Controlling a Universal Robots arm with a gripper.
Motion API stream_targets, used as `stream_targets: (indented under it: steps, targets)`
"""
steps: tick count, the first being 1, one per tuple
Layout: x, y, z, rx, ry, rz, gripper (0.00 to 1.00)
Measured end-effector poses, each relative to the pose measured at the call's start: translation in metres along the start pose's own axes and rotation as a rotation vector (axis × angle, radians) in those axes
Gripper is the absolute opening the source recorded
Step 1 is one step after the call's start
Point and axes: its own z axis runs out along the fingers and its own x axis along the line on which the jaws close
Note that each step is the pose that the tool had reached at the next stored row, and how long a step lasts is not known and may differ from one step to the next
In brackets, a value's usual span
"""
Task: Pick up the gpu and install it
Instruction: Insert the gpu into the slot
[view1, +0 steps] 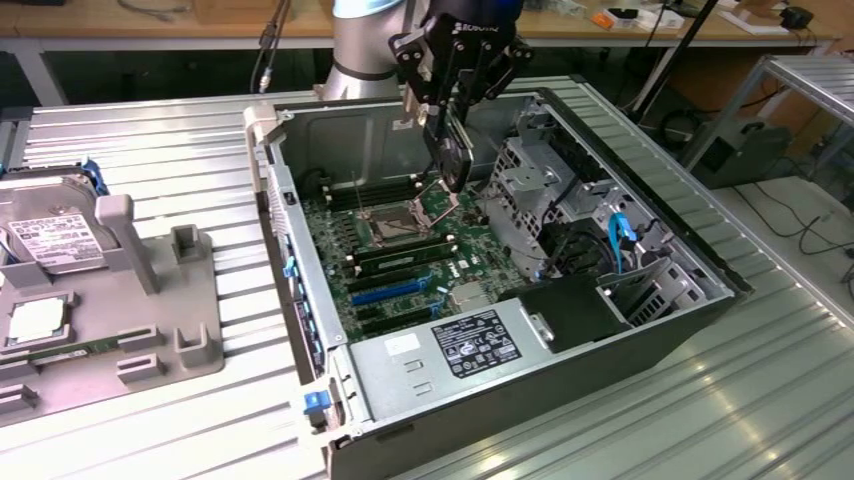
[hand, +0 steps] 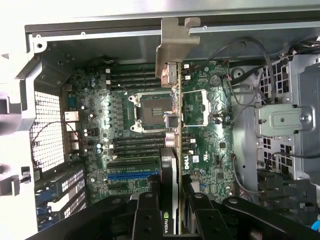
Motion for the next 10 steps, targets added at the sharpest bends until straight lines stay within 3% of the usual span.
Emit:
stream_targets:
  steps: [10]
  targets:
    - [0.0, 0.0, 0.0, -0.0011, 0.0016, -0.036, 0.27]
